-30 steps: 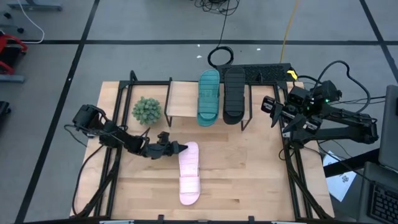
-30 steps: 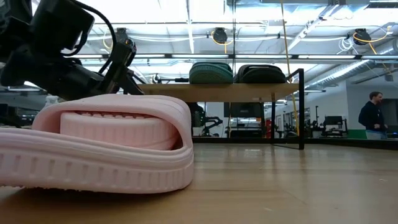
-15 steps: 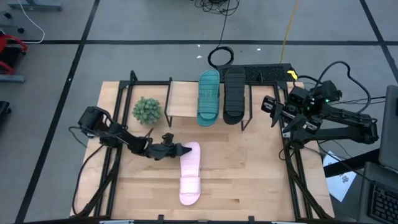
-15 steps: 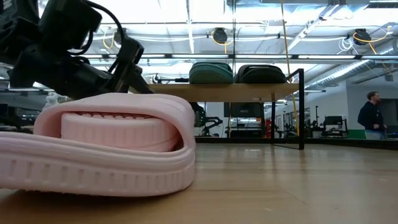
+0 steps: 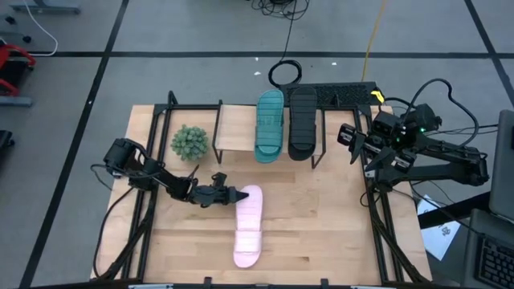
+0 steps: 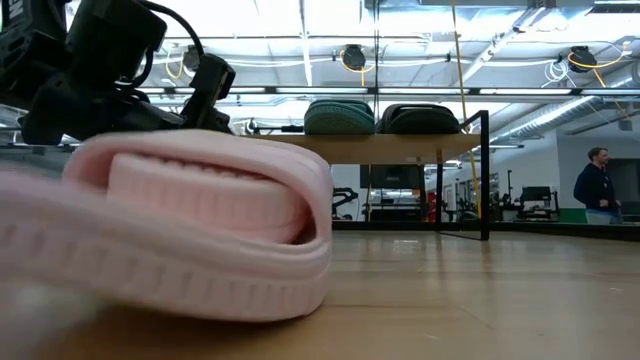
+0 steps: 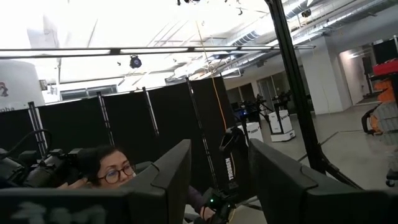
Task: Pick and place slides into the shelf
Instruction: Put the pair of pink slides on the shelf
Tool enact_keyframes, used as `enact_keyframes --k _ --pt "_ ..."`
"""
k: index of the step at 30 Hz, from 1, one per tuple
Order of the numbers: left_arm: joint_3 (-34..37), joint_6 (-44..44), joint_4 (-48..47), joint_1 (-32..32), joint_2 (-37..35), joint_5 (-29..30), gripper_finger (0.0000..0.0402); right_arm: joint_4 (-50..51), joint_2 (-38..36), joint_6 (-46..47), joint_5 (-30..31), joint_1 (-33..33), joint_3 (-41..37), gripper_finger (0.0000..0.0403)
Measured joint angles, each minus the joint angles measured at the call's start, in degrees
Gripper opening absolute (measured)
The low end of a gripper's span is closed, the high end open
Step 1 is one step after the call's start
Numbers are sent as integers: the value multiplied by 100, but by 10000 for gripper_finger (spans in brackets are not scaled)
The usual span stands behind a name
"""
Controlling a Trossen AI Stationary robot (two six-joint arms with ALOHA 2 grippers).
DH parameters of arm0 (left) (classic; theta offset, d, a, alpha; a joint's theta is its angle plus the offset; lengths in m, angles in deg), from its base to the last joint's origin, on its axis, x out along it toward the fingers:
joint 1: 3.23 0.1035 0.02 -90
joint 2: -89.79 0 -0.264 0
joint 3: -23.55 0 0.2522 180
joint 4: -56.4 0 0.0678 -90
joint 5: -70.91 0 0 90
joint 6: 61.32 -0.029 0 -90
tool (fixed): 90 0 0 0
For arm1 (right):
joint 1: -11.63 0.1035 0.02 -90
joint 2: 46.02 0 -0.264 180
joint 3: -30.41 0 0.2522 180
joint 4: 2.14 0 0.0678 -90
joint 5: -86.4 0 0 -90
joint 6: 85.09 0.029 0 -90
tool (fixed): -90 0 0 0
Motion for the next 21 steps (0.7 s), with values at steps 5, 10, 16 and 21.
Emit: enact_keyframes --k 5,10,16,21 --pt "0 -84 -6 -4 0 -6 64 1 0 -2 0 0 0 153" --pt "0 -241 57 -9 9 88 39 2 0 0 0 0 0 153" --pt "24 -571 467 -45 47 132 39 2 0 0 0 0 0 153" --pt "50 -766 1005 -117 85 306 39 2 0 20 0 0 0 153"
